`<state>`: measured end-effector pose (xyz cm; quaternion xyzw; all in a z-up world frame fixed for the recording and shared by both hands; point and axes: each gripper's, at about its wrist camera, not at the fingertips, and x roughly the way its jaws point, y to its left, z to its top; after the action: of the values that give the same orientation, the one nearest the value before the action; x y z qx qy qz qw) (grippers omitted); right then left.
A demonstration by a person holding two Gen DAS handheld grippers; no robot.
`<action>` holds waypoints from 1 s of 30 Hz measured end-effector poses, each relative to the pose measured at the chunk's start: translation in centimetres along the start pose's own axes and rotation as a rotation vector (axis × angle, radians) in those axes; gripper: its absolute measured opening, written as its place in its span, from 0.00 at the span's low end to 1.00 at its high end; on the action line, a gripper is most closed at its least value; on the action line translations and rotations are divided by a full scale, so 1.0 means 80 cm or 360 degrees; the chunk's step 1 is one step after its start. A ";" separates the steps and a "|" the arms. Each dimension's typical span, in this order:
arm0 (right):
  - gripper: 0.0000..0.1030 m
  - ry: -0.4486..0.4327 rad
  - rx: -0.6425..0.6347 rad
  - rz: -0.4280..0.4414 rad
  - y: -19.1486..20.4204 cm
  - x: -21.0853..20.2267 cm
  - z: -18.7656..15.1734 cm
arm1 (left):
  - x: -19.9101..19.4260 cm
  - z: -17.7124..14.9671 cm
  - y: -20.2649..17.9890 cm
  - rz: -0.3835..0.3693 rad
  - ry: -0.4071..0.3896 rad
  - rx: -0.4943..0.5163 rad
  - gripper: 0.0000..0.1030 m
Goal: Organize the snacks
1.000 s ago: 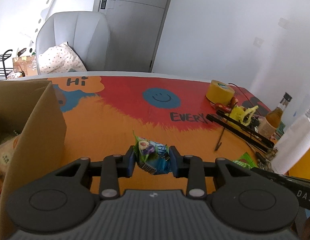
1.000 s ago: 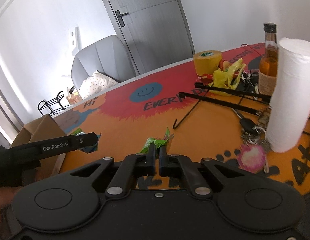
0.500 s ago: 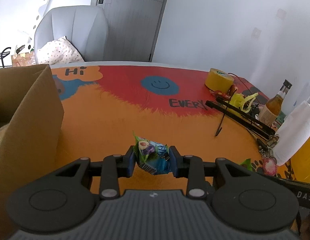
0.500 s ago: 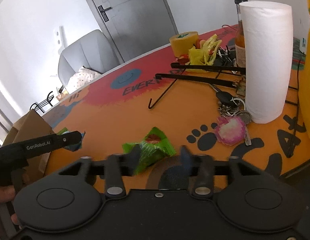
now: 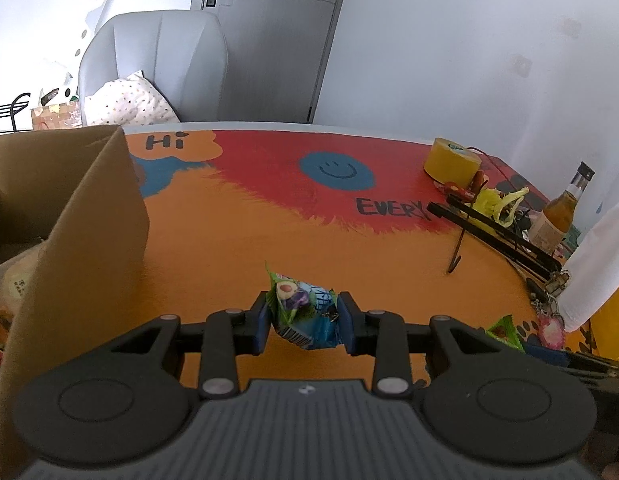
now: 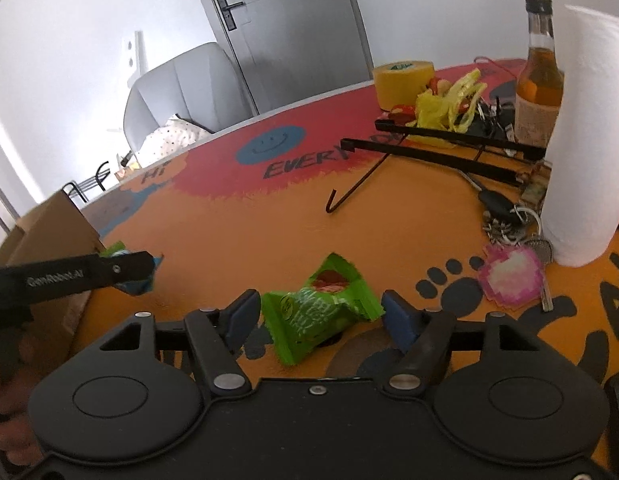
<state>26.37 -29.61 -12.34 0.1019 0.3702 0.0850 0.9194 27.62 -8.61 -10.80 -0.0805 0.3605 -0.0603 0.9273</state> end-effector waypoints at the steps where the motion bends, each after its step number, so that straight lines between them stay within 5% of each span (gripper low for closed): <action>1: 0.51 -0.0006 -0.0018 -0.0023 0.002 0.001 0.000 | -0.001 0.000 0.001 -0.0002 -0.0002 -0.0002 0.33; 3: 0.35 -0.0002 -0.0028 -0.0010 0.004 0.001 0.000 | -0.004 -0.001 0.002 -0.0012 -0.0007 -0.0008 0.33; 5: 0.30 0.0009 -0.0026 0.0005 0.005 0.000 0.000 | -0.008 -0.001 0.003 -0.0023 -0.0018 -0.0012 0.33; 30: 0.28 -0.0242 -0.0088 0.0083 0.064 -0.092 0.025 | -0.102 0.010 0.023 -0.0045 -0.0210 -0.0031 0.33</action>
<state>22.12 -26.59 -4.77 0.0922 0.2939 0.1111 0.9449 22.28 -5.30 -5.15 -0.0984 0.2981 -0.0646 0.9473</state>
